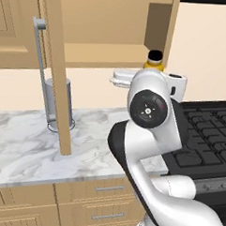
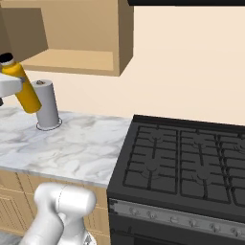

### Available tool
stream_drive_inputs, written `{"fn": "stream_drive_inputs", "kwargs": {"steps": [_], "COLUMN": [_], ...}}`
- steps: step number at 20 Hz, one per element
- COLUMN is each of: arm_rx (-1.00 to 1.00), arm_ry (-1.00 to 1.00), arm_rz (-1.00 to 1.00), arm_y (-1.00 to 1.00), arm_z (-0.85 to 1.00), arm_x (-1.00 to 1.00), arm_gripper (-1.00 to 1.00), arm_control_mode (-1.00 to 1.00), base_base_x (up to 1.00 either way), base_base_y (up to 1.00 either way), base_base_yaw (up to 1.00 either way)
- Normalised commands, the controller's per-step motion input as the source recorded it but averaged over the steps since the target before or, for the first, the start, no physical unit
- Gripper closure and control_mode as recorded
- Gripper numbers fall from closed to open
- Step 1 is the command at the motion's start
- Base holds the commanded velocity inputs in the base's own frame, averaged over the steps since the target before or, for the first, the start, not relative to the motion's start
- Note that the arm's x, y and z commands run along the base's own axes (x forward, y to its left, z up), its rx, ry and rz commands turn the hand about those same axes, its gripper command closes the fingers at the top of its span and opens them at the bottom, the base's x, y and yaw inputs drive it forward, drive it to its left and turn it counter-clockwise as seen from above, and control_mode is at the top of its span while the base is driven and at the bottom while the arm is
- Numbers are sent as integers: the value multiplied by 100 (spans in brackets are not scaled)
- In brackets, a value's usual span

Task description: Sort all alcoholic drinks to one cabinet, and non-alcoholic drinks to the other.

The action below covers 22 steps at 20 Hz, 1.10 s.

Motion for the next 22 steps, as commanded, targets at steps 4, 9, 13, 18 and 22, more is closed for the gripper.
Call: {"fn": "stream_drive_inputs", "kwargs": {"steps": [4,9,13,18,22], "arm_rx": [-3,0,0,0,-2], "arm_ry": [0,0,0,0,0], "arm_rz": [3,6,7,7,5], "arm_y": [0,0,0,0,0], "arm_z": [22,16,12,15,29], "arm_x": [18,25,29,21,1], "arm_gripper": [100,100,100,100,100], "arm_control_mode": [-100,-100,-100,-100,-100], "base_base_x": [0,0,0,0,0], "base_base_y": [0,0,0,0,0], "base_base_yaw": [0,0,0,0,0]}}
